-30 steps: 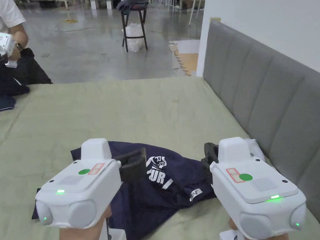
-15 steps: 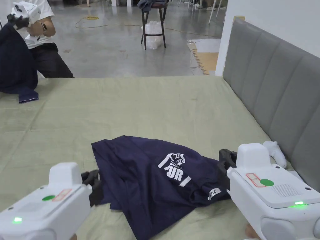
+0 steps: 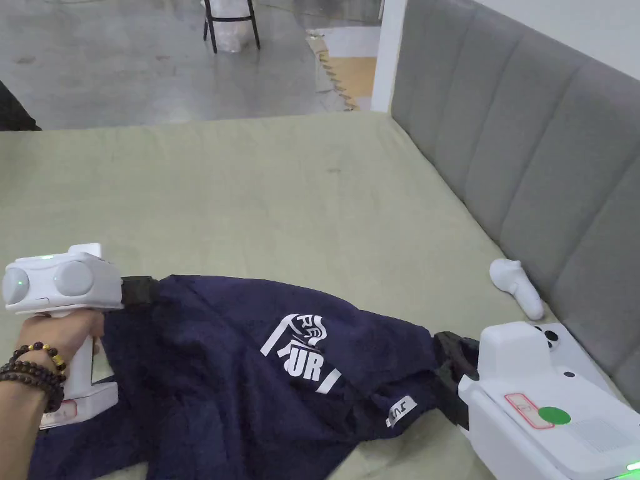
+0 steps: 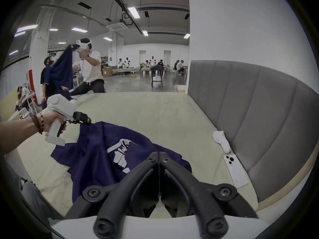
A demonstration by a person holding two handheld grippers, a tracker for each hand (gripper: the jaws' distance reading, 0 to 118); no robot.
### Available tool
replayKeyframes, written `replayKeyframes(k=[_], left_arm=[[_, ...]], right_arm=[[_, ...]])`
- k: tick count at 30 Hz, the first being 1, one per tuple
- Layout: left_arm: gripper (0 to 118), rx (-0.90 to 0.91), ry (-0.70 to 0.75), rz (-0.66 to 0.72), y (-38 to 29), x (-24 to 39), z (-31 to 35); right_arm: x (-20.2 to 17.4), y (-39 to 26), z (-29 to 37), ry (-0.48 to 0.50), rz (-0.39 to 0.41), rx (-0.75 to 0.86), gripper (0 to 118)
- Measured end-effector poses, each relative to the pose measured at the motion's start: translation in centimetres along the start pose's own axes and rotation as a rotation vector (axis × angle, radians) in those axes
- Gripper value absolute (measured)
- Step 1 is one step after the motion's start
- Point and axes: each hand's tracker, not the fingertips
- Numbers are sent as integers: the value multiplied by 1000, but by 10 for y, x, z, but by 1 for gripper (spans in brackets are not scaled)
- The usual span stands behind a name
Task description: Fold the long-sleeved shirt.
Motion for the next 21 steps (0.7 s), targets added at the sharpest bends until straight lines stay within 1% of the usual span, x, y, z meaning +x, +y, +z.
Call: replayKeyframes(k=[1,2,3,4,5,6,7,8,9,11,13,15,16,19,21], left_arm=[[92,-18,25,13,0,0,-12],[65,5,-6,23,-4,-6,-18],[34,-3,-5,22,-6,-6,-21],[16,-15,6,-17,-10,-5,-21],[14,2,-5,-82,-14,-3,-18],[13,12,-16,-101,-13,1,-11],[12,3,-16,-88,-12,1,-7],[12,-5,-31,-94,-11,1,-2],[12,4,-38,-87,-10,-1,3],[12,17,-73,-64,-1,-18,6],[12,39,-75,-47,5,-25,13],[12,67,-102,-31,3,-24,24],[12,75,-107,-30,3,-26,27],[12,88,-111,-35,5,-26,34],[12,94,-107,-44,5,-27,40]], right_arm=[[5,0,-5,-7,-10,-9,0],[11,2,-10,-16,-22,-17,0],[16,4,-16,-21,-31,-24,0],[22,8,-20,-25,-35,-31,1],[28,13,-28,-20,-40,-39,19],[35,18,-37,-2,-42,-56,45],[43,24,-52,30,-56,-100,75],[52,29,-67,7,-71,-148,108],[58,33,-83,0,-87,-192,115],[71,39,-119,-26,-115,-291,109],[82,38,-153,-1,-144,-394,108],[88,29,-189,38,-140,-501,102],[87,23,-202,24,-137,-541,97],[79,1,-241,55,-107,-658,77],[69,-11,-251,121,-111,-668,45]])
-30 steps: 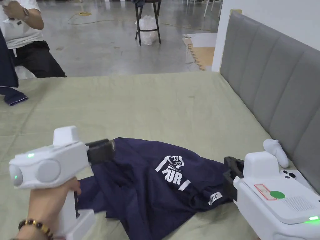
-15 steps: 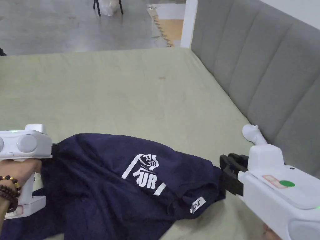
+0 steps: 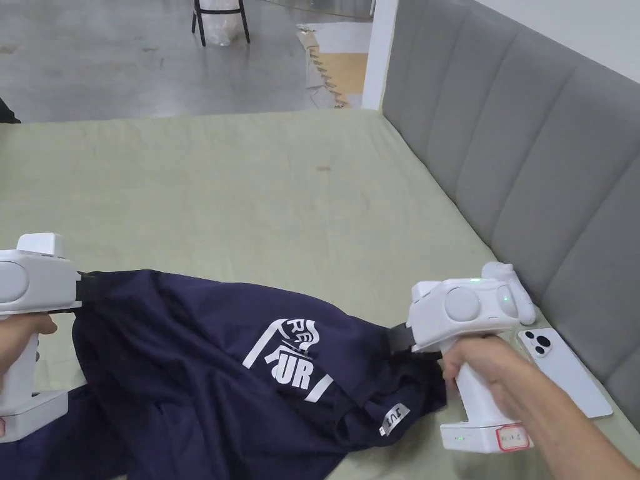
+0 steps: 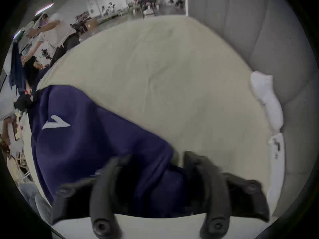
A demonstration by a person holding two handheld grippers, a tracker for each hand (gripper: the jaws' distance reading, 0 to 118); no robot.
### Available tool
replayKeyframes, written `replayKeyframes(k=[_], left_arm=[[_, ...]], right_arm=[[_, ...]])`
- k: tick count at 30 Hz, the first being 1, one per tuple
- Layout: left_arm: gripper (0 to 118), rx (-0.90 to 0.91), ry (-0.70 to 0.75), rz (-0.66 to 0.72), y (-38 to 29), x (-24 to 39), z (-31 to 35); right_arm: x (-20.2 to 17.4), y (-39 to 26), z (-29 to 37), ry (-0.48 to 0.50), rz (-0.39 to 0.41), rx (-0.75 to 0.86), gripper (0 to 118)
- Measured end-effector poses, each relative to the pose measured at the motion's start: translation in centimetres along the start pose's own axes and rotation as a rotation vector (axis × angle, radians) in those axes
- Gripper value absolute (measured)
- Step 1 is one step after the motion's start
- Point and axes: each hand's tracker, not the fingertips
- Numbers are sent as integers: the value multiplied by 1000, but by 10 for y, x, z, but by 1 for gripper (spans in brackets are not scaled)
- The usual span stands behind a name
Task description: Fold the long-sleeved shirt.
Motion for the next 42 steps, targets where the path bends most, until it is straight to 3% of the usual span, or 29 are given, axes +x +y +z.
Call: replayKeyframes(k=[2,4,10,18,26,33,37,42], left_arm=[[12,8,-5,-3,2,3,14],[12,45,-19,16,7,-2,35],[12,243,-86,35,43,-11,143],[12,580,-41,83,141,-38,319],[12,762,47,79,238,-37,403],[12,750,38,70,251,-25,384],[12,663,23,58,221,-17,326],[12,518,33,17,161,-6,224]], right_arm=[[-7,1,9,-29,34,79,20],[-13,0,32,-53,32,100,14],[-30,18,156,75,80,375,11],[-89,123,344,-11,222,727,8],[-127,244,465,-131,232,957,3],[-116,265,456,-151,158,961,2],[-99,255,389,-141,134,845,2],[-68,227,261,-134,57,680,2]])
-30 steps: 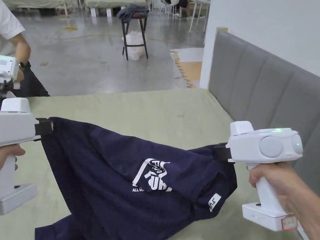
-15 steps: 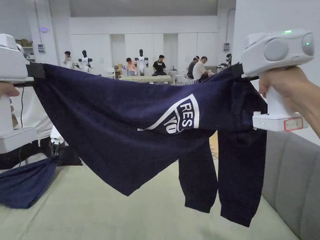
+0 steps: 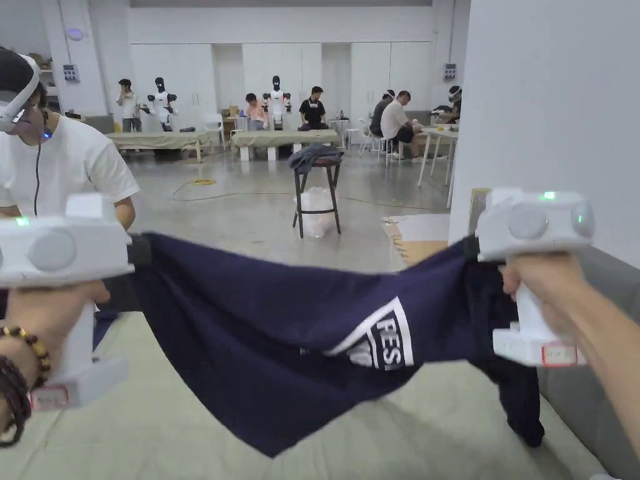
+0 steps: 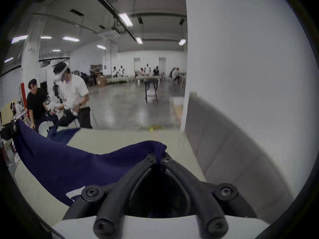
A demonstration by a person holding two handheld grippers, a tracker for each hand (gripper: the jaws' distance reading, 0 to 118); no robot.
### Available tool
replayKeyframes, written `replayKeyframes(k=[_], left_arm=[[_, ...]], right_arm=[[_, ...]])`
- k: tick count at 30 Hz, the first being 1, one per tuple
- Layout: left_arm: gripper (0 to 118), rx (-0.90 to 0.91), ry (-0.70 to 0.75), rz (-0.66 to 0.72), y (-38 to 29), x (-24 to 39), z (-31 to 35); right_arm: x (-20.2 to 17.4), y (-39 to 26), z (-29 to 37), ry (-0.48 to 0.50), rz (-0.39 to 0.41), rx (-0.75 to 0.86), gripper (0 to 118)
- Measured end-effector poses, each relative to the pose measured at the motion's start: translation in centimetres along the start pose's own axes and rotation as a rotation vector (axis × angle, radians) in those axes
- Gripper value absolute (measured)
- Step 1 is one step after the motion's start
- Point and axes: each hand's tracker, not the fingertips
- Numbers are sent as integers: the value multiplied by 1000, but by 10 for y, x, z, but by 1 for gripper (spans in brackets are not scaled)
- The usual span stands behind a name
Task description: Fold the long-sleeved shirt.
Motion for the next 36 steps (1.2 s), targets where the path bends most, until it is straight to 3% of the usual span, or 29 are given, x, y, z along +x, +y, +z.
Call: replayKeyframes(k=[5,8,12,16,18,22,26,28,29,30,31,32,33,34,35,36], left_arm=[[12,-159,-30,21,-95,9,-32],[12,-166,-27,12,-121,8,-22],[12,-89,-84,61,-147,1,34],[12,-78,-92,-86,-203,15,121],[12,-94,-96,-86,-245,20,160],[12,-322,-96,-38,-336,18,201],[12,-512,-103,-53,-405,14,193],[13,-548,-88,-52,-422,8,182],[28,-536,-91,-39,-422,5,180],[53,-530,-91,-18,-419,2,180],[88,-528,-85,-22,-411,9,187],[111,-524,-87,-15,-403,9,188],[105,-505,-91,-6,-397,8,190],[102,-409,-120,14,-383,5,201],[96,-388,-145,39,-371,10,208],[84,-395,-139,60,-363,10,209]], right_arm=[[5,-113,-54,29,-50,-160,2],[11,-142,-51,39,-70,-174,2],[22,-173,4,80,-65,-122,2],[25,-225,88,114,-12,-109,2],[24,-262,120,112,18,-125,2],[22,-345,148,83,76,-297,2],[19,-415,121,87,108,-545,2],[17,-431,110,75,131,-588,2],[18,-432,110,62,122,-588,6],[18,-428,116,71,103,-562,26],[19,-420,124,89,60,-515,64],[20,-410,133,107,31,-472,113],[24,-399,141,114,25,-430,117],[25,-389,151,98,33,-371,114],[34,-377,159,96,37,-286,110],[38,-369,164,117,13,-261,98]])
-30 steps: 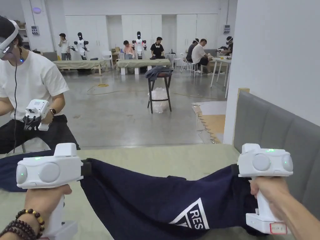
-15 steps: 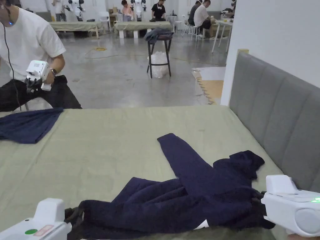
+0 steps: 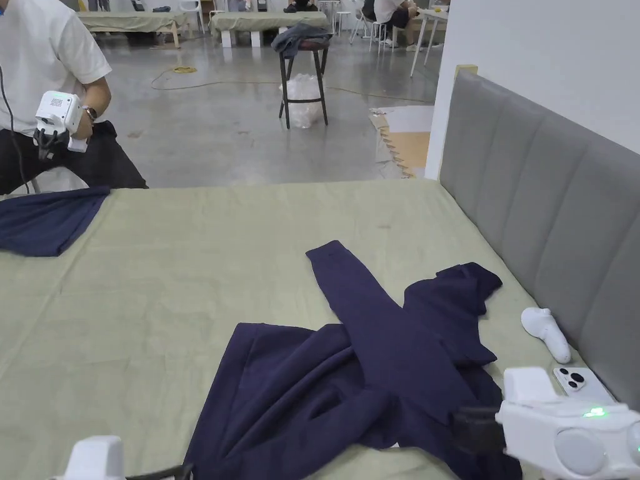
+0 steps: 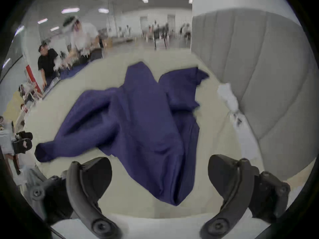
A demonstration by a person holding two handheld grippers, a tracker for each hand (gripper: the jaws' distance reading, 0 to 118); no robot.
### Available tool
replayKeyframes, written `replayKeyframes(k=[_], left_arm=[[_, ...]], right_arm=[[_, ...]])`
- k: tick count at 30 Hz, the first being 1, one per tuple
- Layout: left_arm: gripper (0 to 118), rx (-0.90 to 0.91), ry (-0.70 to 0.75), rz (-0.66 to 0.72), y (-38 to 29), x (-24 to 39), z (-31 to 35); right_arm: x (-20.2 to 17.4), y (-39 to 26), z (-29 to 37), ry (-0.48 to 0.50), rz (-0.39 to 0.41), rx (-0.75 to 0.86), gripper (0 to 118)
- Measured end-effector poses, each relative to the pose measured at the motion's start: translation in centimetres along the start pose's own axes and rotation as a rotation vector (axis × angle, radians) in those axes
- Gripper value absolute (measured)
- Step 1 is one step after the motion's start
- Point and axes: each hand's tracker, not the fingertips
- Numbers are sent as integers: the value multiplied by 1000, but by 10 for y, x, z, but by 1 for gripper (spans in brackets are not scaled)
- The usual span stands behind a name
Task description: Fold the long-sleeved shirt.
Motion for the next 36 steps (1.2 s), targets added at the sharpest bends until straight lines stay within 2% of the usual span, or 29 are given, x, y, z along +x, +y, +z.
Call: replayKeyframes(k=[1,2,3,4,5,7,9,10,12,13,14,15,17,18,19,20,21,22,24,25,26,30,33,36], left_arm=[[54,3,0,22,7,1,7],[6,38,-3,31,14,3,12],[6,55,3,20,26,3,8],[6,85,45,1,32,6,7],[4,84,23,-16,37,8,7],[4,59,-6,-49,46,18,5],[4,57,10,-41,42,25,5],[12,47,33,-33,37,28,3],[95,-30,71,-24,23,25,-16],[111,-115,129,-33,14,25,-28],[103,-101,182,-54,4,20,-41],[99,-131,135,-32,-8,11,-53],[98,-222,147,-29,-30,-2,-86],[92,-254,159,-23,-38,-7,-97],[78,-222,193,-50,-45,12,-84],[46,-213,182,-27,-53,16,-85],[33,-190,136,25,-57,17,-86],[12,-146,167,48,-61,22,-85],[9,-161,140,30,-47,20,-80],[9,-170,158,7,-47,22,-80],[9,-183,154,-12,-49,23,-80],[9,-195,132,8,-44,22,-71],[9,-202,119,33,-40,19,-67],[9,-212,120,46,-40,22,-69]], right_arm=[[-3,8,12,-17,-3,-15,66],[-2,14,20,-20,-14,-11,16],[1,17,24,-18,-26,16,0],[3,19,23,-37,-27,23,0],[-2,25,29,-64,-20,26,0],[2,29,35,-46,18,7,0],[-2,23,24,-51,10,-7,0],[-2,22,20,-42,3,-9,0],[-1,20,13,-30,-6,-25,0],[1,17,11,-22,-10,-25,0],[1,16,6,-25,-8,-33,0],[2,16,1,-27,-6,-43,0],[5,17,-11,-22,-2,-60,0],[6,18,-17,-22,-1,-70,0],[7,20,-23,-28,-1,-81,0],[9,23,-30,-28,-1,-86,0],[11,25,-34,-27,-4,-88,3],[13,28,-41,-28,-10,-100,14],[14,35,-53,-21,0,-111,54],[15,40,-61,-12,14,-111,70],[14,48,-71,-8,27,-117,80],[-2,106,-106,37,95,-102,80],[-23,167,-147,77,130,-70,86],[-49,214,-211,101,192,-111,93]])
